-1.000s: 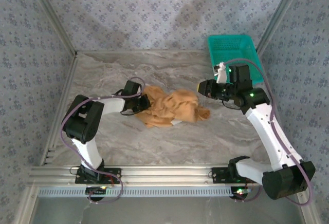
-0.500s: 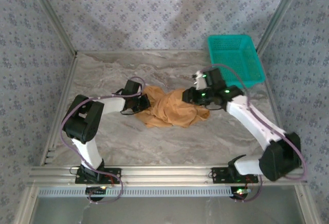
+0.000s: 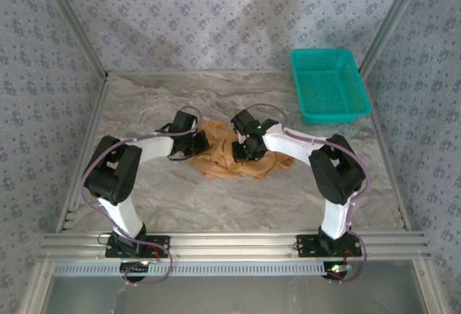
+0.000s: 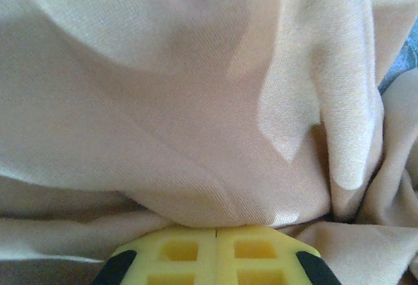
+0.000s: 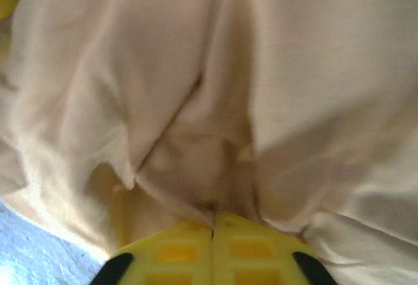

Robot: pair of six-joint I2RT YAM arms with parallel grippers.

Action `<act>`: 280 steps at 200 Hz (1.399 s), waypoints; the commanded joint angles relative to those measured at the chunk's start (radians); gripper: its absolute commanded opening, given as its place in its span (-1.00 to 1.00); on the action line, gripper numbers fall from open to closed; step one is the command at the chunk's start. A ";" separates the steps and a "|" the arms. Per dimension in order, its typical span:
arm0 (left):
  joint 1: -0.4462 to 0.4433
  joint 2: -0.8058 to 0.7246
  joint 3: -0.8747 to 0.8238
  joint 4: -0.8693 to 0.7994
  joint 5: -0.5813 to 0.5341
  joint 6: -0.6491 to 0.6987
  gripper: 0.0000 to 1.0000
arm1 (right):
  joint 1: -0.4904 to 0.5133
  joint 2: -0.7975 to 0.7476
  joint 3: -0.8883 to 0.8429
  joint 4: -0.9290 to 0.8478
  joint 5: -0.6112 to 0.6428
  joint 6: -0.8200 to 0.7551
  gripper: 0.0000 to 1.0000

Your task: Fold the inside-out t-shirt

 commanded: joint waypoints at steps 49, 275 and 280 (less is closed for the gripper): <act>0.000 -0.057 0.004 -0.042 -0.012 0.029 -1.00 | -0.197 -0.384 -0.230 0.021 -0.167 -0.041 -1.00; -0.407 -0.003 0.101 0.189 0.171 0.079 -0.10 | -0.435 -0.340 -0.328 0.166 -0.340 0.045 -1.00; -0.408 0.003 0.105 0.186 0.169 0.078 -0.08 | -0.435 -0.341 -0.329 0.166 -0.342 0.045 -1.00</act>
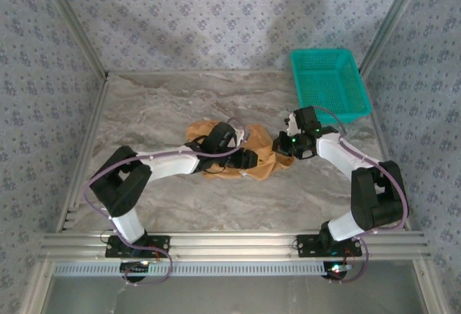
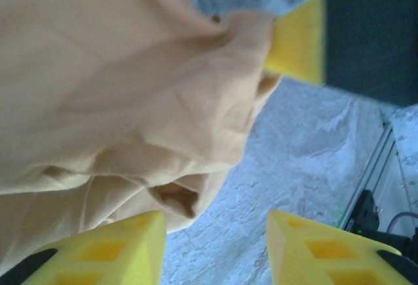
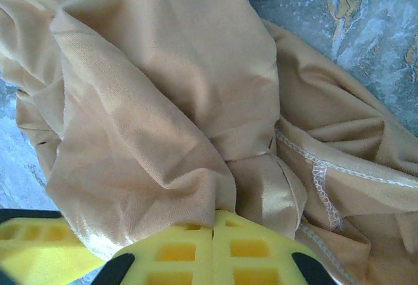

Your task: Fold the inside-out t-shirt

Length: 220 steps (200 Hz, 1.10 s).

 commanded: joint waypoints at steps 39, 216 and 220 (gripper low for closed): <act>-0.011 0.069 0.083 0.001 -0.025 -0.007 -0.05 | -0.005 0.006 0.036 0.004 -0.031 0.024 -1.00; -0.089 -0.066 0.282 -0.141 -0.066 -0.038 -1.00 | -0.045 0.270 0.186 0.006 0.033 0.077 -1.00; -0.089 -0.055 0.285 -0.141 -0.062 -0.036 -1.00 | -0.046 0.266 0.186 0.002 0.034 0.075 -1.00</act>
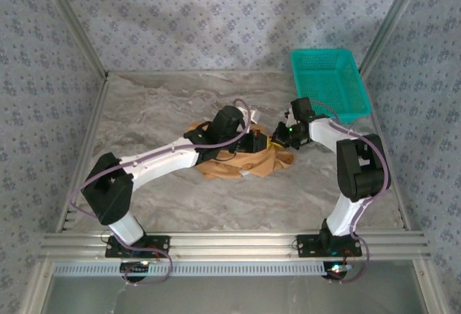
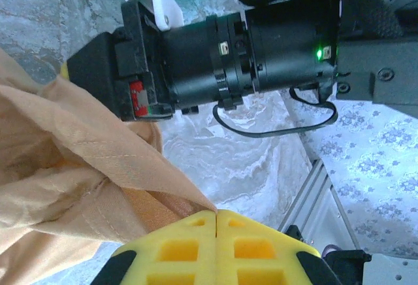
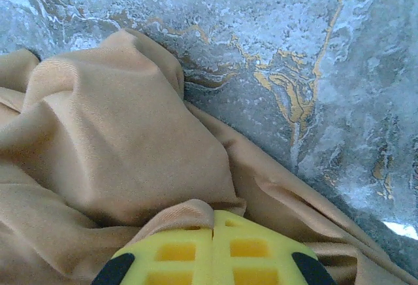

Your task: Fold the inside-out t-shirt

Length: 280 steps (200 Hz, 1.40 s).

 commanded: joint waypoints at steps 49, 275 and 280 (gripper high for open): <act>-0.049 0.051 0.080 -0.132 -0.042 0.160 -0.13 | -0.010 -0.117 -0.001 -0.191 0.162 -0.064 -0.75; 0.543 -0.231 -0.477 -0.227 -0.147 0.085 -0.10 | 0.110 -0.271 0.231 -0.430 0.393 -0.129 -1.00; 0.553 -0.237 -0.476 -0.230 -0.148 0.088 -0.10 | 0.087 -0.296 0.216 -0.425 0.372 -0.127 -1.00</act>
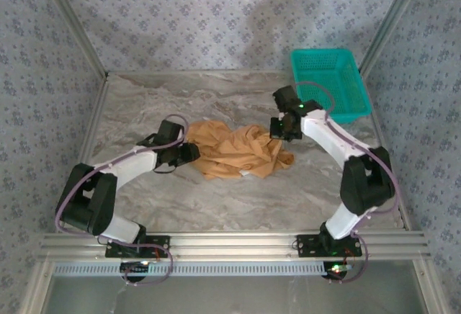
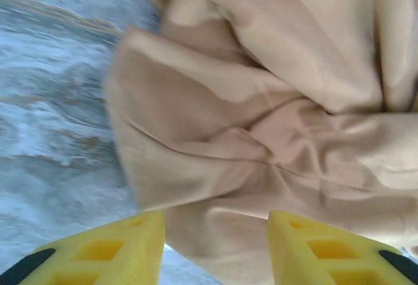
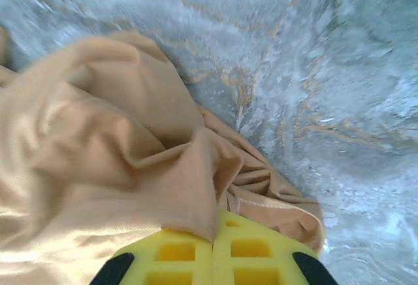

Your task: Fold the inside-out t-shirt

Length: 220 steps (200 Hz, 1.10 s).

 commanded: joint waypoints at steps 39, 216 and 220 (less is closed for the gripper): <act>0.100 -0.051 0.005 -0.040 0.013 0.047 -0.06 | -0.224 -0.288 -0.167 0.067 -0.216 0.026 -1.00; 0.109 0.222 0.144 0.220 0.156 -0.033 -1.00 | -0.234 -0.244 -0.143 0.087 -0.307 0.005 -1.00; 0.113 0.202 0.160 0.191 0.145 -0.022 -1.00 | -0.237 -0.249 -0.127 0.069 -0.310 -0.001 -1.00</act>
